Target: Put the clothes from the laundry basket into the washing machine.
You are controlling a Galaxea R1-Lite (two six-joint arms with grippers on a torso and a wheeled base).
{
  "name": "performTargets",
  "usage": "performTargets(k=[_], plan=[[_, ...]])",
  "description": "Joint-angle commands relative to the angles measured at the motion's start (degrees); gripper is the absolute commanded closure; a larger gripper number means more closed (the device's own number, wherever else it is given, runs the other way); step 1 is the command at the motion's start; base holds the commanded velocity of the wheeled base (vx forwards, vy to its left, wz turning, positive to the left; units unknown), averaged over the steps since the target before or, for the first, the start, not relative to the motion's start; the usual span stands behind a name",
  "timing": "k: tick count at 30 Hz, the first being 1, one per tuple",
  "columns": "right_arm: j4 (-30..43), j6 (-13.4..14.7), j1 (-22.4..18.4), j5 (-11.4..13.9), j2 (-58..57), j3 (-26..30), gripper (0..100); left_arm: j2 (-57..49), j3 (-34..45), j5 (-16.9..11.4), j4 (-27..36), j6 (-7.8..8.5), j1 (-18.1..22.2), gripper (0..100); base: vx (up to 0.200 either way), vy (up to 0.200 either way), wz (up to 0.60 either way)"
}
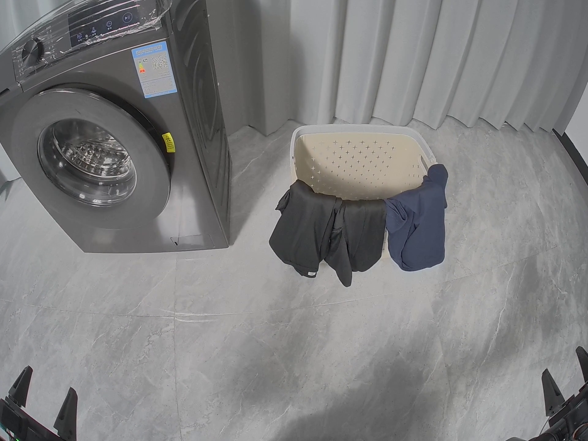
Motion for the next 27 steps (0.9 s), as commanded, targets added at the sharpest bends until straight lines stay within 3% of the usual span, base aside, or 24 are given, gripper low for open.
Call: performTargets(k=[1, 14, 27], plan=[[0.0, 0.0, 0.0, 0.0, -0.8, 1.0, 0, -0.6, 0.9, 0.0, 0.0, -0.01, 0.0, 0, 0.000, -0.200, 0.00], [0.0, 0.0, 0.0, 0.0, -0.8, 1.0, 0, -0.6, 0.9, 0.0, 0.0, -0.01, 0.0, 0, 0.000, -0.200, 0.00], [0.0, 0.0, 0.0, 0.0, -0.8, 1.0, 0, -0.6, 0.9, 0.1, 0.0, -0.01, 0.0, 0, 0.000, -0.015, 0.00]])
